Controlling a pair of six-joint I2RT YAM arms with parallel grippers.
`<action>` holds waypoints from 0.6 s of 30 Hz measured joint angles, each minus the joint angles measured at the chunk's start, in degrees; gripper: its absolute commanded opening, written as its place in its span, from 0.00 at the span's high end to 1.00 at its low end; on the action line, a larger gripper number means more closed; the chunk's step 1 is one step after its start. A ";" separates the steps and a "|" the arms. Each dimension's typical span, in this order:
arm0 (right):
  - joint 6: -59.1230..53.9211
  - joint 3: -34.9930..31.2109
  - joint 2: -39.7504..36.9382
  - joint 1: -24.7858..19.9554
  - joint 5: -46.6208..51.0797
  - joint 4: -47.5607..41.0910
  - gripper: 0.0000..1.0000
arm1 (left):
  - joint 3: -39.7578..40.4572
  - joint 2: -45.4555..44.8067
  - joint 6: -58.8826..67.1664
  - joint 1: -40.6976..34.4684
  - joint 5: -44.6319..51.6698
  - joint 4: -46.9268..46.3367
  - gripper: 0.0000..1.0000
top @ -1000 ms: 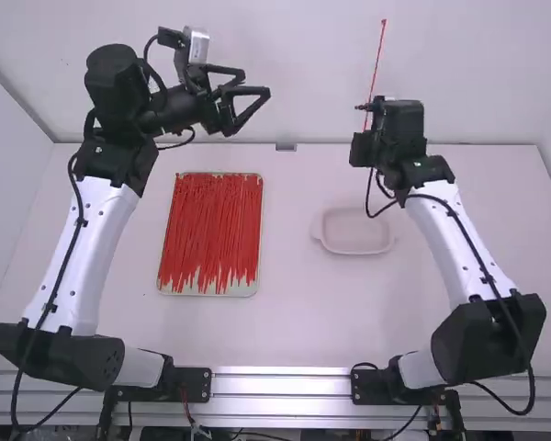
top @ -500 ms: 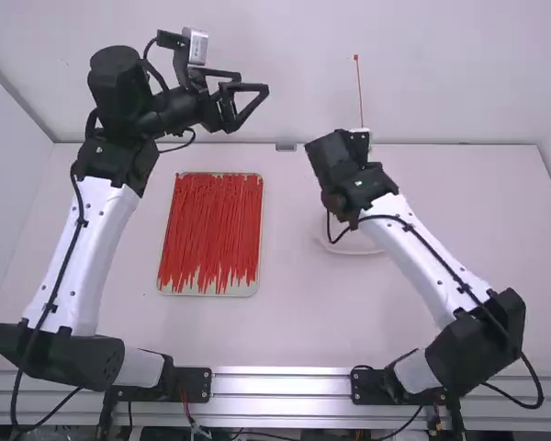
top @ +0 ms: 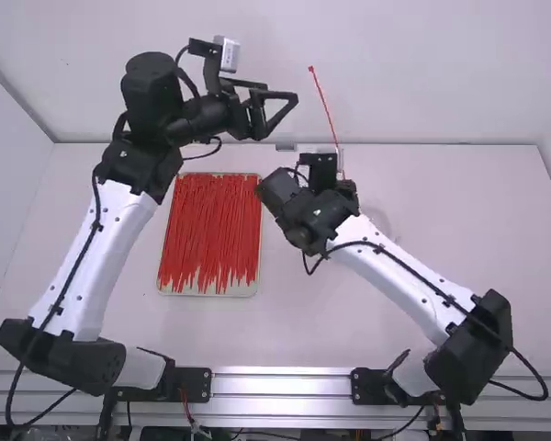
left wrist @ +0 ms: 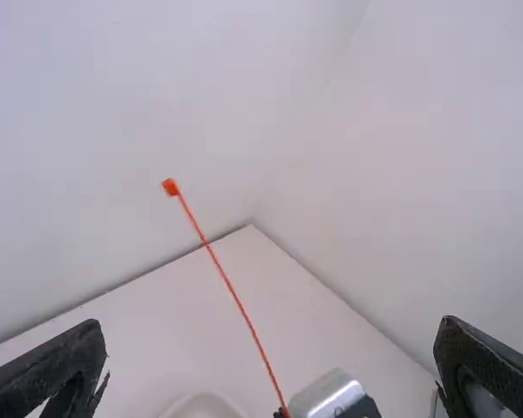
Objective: Fasten the cable tie
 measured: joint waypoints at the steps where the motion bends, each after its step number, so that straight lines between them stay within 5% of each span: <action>1: 0.72 0.00 -0.02 0.66 0.61 -0.11 1.00 | 0.00 0.00 -0.92 0.13 -0.28 0.02 0.01; 12: 2.36 0.00 -2.47 4.72 1.92 0.87 1.00 | 0.00 0.00 -4.07 -0.39 -0.35 0.66 0.00; 18: 1.90 0.00 -2.62 7.41 2.36 2.60 1.00 | 0.00 0.00 -4.28 -1.11 -0.35 1.79 0.22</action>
